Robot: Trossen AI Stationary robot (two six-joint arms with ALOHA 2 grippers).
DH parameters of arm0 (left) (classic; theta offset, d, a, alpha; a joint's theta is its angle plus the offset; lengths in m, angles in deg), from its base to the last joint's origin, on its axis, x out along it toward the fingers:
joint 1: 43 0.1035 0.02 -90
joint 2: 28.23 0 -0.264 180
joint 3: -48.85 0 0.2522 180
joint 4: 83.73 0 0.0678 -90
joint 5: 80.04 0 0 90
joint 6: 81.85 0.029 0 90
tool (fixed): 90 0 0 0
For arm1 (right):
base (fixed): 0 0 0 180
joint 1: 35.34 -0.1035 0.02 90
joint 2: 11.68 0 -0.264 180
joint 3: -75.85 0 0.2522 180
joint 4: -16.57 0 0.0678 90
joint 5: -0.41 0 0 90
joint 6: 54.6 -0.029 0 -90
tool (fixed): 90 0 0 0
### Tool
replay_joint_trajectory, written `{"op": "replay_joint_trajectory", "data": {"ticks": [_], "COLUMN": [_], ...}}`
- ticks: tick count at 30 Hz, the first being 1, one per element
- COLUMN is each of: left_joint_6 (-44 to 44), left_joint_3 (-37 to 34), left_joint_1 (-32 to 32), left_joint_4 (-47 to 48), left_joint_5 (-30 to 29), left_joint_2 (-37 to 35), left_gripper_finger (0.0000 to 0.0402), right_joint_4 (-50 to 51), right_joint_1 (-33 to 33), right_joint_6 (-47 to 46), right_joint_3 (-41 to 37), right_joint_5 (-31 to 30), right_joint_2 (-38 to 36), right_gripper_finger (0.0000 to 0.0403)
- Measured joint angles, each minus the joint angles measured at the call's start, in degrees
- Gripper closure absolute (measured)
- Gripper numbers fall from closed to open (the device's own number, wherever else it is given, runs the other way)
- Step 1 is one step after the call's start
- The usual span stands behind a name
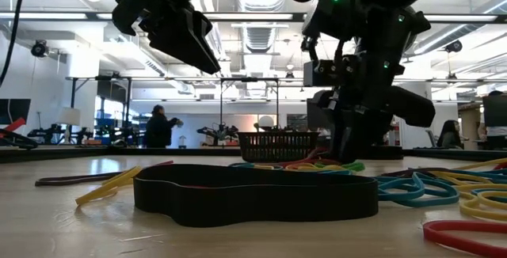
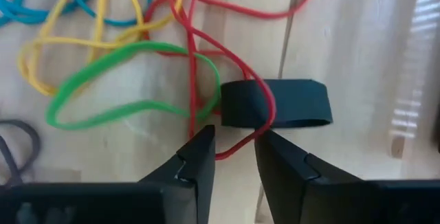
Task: Pick and place rubber bands into bin
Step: Put the red rubber band into the basket
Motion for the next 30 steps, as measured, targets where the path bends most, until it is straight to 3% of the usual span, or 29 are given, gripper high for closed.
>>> {"op": "replay_joint_trajectory", "data": {"ticks": [11,21,30], "left_joint_6": [0.0,0.0,0.0], "left_joint_3": [0.0,-0.1,-0.1], "left_joint_1": [0.0,0.0,0.0], "left_joint_4": [0.0,0.0,0.0], "left_joint_5": [0.0,0.0,0.0], "left_joint_2": [0.0,0.0,0.0], "left_gripper_finger": [0.0311,0.0311,0.0311], "right_joint_4": [0.7,3.1,4.5], "right_joint_1": [0.0,-0.1,-0.9], "right_joint_6": [0.5,0.6,4.4], "right_joint_3": [0.0,0.8,4.1], "right_joint_5": [-1.9,-3.8,-4.0], "right_joint_2": [-0.1,-4.1,-12.3], "right_gripper_finger": [0.039,0.0394,0.0394]}}
